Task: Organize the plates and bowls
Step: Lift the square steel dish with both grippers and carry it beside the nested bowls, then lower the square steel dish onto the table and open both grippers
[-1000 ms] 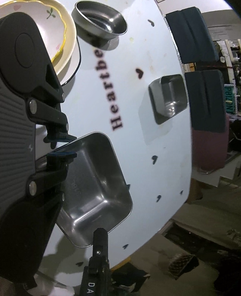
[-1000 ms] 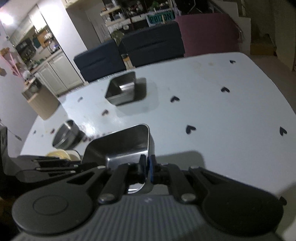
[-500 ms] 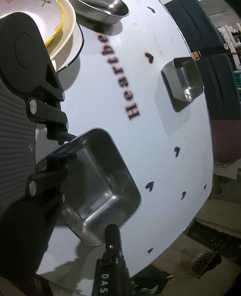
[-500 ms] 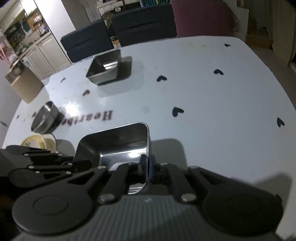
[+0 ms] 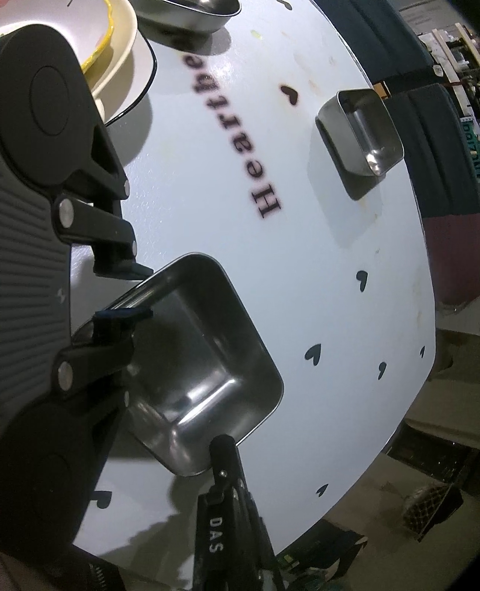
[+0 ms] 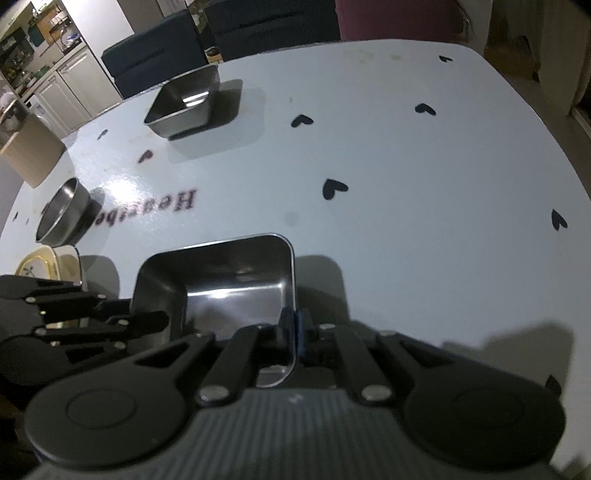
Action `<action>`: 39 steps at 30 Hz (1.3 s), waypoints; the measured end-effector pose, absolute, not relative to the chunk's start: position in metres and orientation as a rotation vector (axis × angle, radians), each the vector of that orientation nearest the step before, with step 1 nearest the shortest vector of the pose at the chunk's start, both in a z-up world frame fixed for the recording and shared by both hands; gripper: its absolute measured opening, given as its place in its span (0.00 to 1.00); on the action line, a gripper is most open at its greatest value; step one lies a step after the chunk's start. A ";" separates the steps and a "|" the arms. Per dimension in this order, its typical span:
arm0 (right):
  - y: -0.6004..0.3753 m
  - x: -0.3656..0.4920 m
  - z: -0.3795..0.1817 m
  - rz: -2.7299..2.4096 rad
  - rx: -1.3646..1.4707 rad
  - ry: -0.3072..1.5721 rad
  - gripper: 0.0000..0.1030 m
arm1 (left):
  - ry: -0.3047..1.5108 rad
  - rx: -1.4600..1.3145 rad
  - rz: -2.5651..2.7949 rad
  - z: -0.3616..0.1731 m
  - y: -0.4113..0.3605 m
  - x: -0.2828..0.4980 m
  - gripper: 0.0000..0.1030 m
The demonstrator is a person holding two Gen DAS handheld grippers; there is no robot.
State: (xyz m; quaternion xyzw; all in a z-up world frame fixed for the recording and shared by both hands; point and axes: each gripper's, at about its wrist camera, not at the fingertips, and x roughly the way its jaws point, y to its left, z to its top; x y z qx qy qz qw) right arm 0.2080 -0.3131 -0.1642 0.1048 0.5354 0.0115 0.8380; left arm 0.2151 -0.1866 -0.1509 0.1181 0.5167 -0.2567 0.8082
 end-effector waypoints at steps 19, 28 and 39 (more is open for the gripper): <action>-0.313 0.205 -0.166 0.038 0.174 1.115 0.09 | 1.101 0.193 -0.550 -0.143 -0.178 0.219 0.31; -0.319 0.191 -0.153 0.026 0.157 1.065 0.35 | 1.058 0.175 -0.545 -0.132 -0.173 0.215 0.73; -0.333 0.170 -0.135 -0.015 0.138 0.973 0.79 | 0.982 0.162 -0.532 -0.112 -0.163 0.211 0.98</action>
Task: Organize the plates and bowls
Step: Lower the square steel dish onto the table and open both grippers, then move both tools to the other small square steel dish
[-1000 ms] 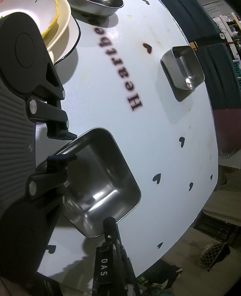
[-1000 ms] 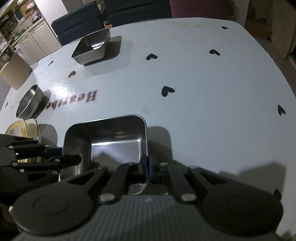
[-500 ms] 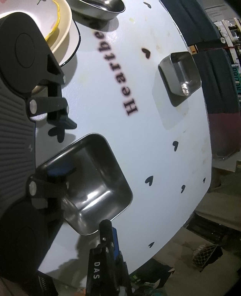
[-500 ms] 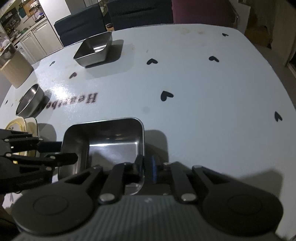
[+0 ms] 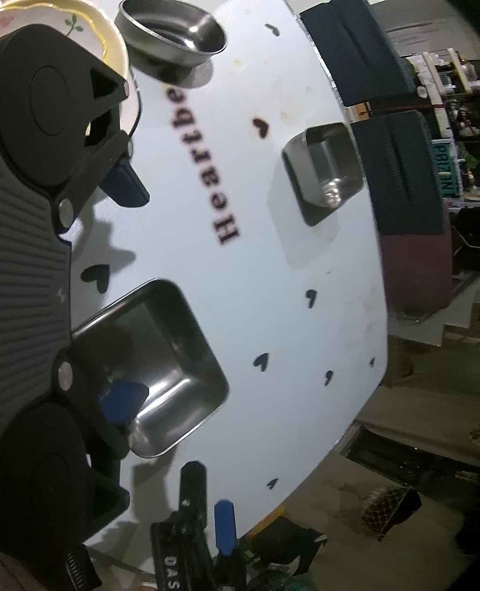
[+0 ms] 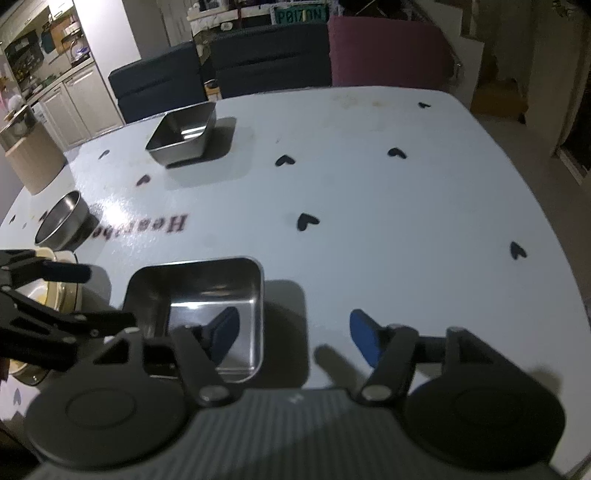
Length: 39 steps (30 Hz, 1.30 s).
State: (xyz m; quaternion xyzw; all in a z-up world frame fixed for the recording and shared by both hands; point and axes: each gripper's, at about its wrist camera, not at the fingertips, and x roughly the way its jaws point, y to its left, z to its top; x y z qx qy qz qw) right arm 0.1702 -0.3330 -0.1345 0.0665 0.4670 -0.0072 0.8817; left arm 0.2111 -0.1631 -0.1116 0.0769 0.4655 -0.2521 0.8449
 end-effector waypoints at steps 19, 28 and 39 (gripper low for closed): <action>-0.313 0.183 -0.091 -0.068 0.214 0.818 1.00 | 0.809 0.053 -0.440 -0.053 -0.100 0.239 1.00; -0.269 0.230 -0.083 -0.106 0.316 0.798 1.00 | 0.750 0.001 -0.299 -0.050 -0.047 0.277 1.00; -0.218 0.302 -0.097 -0.135 0.587 0.764 1.00 | 0.647 -0.043 -0.224 -0.055 -0.016 0.330 1.00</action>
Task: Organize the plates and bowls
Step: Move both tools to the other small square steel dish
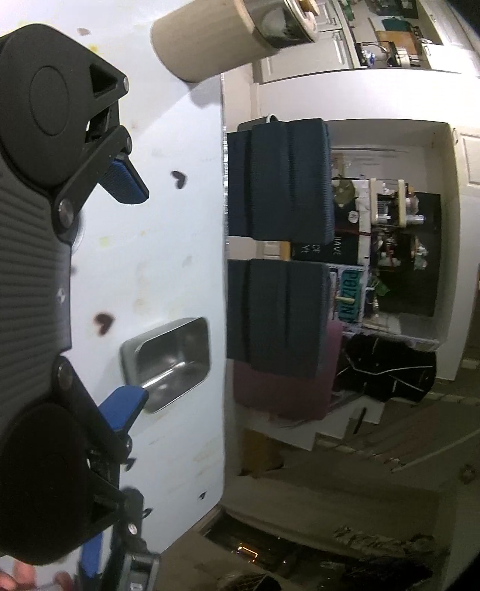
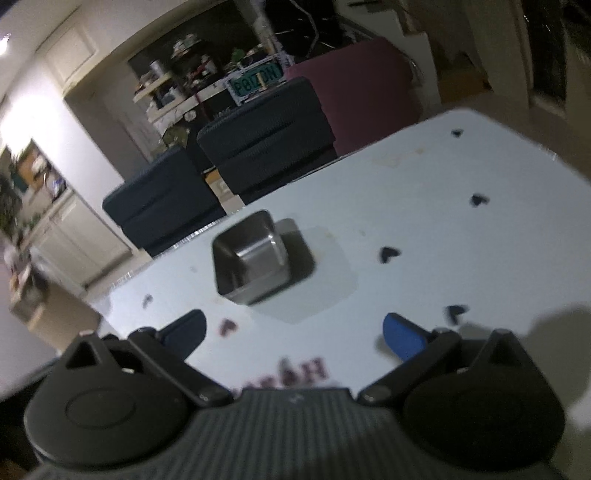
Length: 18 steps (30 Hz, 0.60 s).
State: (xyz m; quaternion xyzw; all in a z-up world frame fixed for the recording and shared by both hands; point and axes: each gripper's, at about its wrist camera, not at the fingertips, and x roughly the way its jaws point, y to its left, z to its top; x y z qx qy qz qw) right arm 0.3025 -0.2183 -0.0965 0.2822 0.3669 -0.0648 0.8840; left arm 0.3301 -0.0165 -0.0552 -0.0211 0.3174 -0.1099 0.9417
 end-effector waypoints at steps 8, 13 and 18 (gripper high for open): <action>-0.202 0.353 -0.131 -0.164 0.745 0.794 1.00 | 0.624 -0.002 -0.224 -0.068 -0.025 0.379 1.00; -0.203 0.375 -0.153 -0.215 0.833 0.800 0.94 | 0.620 -0.003 -0.220 -0.081 -0.027 0.406 1.00; -0.203 0.391 -0.172 -0.214 0.889 0.830 0.80 | 0.618 -0.036 -0.226 -0.097 -0.033 0.429 1.00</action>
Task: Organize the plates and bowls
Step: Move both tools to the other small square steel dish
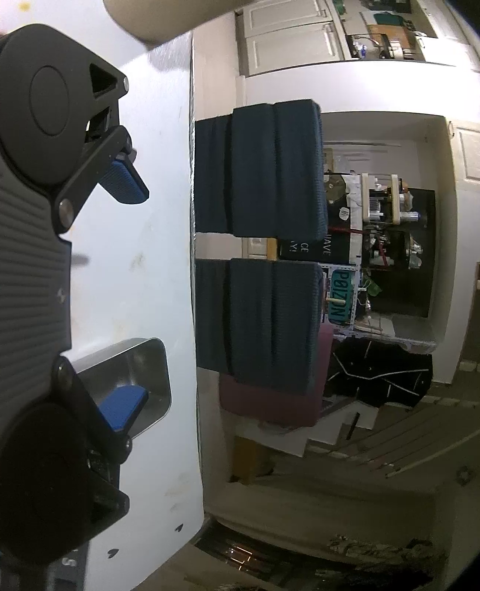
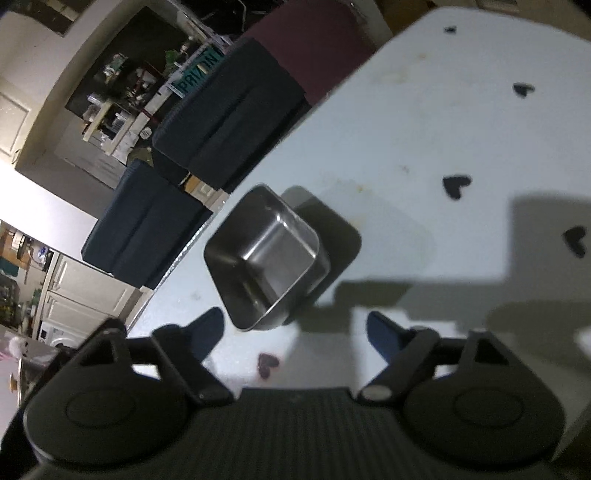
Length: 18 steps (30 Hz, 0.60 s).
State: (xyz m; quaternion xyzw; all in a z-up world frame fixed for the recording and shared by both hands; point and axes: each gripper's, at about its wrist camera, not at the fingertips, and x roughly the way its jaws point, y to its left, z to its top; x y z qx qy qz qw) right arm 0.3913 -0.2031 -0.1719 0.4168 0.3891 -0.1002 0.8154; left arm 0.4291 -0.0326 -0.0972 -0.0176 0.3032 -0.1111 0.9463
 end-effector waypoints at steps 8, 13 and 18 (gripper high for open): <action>-0.195 0.404 -0.183 -0.187 0.825 0.874 0.63 | 0.608 0.079 -0.267 -0.103 -0.053 0.434 1.00; -0.205 0.402 -0.189 -0.213 0.794 0.905 0.42 | 0.594 0.133 -0.266 -0.105 -0.063 0.432 1.00; -0.220 0.397 -0.194 -0.234 0.775 0.905 0.25 | 0.589 0.148 -0.251 -0.106 -0.068 0.433 1.00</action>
